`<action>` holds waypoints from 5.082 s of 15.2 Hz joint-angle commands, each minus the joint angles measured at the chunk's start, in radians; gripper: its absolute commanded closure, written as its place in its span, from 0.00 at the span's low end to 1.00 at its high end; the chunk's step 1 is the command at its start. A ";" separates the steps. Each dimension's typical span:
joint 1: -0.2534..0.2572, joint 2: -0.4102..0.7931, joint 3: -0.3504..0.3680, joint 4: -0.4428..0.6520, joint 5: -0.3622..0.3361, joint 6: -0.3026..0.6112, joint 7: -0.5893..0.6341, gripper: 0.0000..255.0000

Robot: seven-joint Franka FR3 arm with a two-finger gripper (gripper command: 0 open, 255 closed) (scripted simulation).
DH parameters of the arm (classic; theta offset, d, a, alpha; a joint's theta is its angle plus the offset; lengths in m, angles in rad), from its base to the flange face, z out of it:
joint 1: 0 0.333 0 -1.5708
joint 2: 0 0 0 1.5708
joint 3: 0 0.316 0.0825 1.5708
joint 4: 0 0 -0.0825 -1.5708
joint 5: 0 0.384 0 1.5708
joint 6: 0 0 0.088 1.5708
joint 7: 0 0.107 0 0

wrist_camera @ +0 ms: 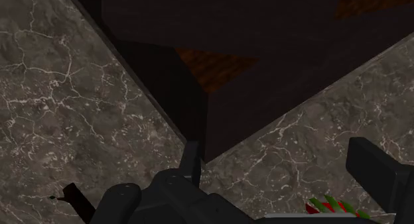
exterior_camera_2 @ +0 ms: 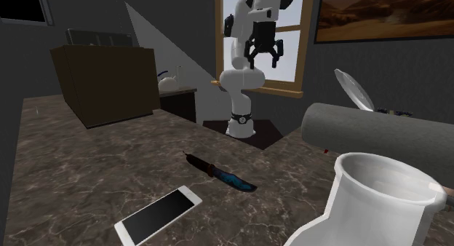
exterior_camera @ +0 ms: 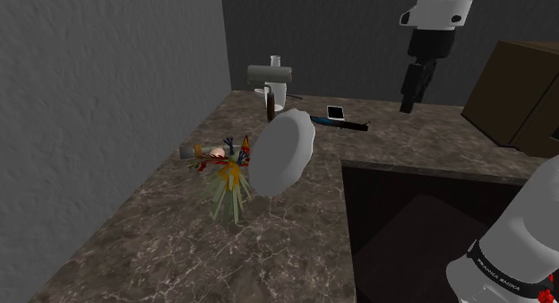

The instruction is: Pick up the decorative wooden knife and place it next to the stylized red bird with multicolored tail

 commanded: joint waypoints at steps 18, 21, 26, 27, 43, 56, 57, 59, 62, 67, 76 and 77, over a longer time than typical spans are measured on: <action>-0.055 0.462 -0.194 0.037 -0.073 0.505 -0.315 0.00; -0.058 0.568 -0.222 0.088 -0.057 0.573 -0.374 0.00; -0.068 0.752 -0.257 0.202 -0.006 0.660 -0.479 0.00; -0.071 0.789 -0.261 0.229 0.008 0.673 -0.500 0.00; -0.115 1.107 -0.254 0.430 0.126 0.805 -0.650 0.00; -0.115 1.107 -0.253 0.430 0.126 0.804 -0.650 1.00; -0.115 1.107 -0.253 0.430 0.126 0.804 -0.650 1.00; -0.115 1.107 -0.253 0.430 0.126 0.804 -0.650 1.00; -0.113 1.084 -0.258 0.441 0.116 0.772 -0.641 1.00; -0.110 1.048 -0.263 0.464 0.101 0.715 -0.627 1.00; -0.106 0.996 -0.270 0.518 0.077 0.610 -0.604 1.00; -0.106 0.991 -0.271 0.526 0.075 0.599 -0.602 1.00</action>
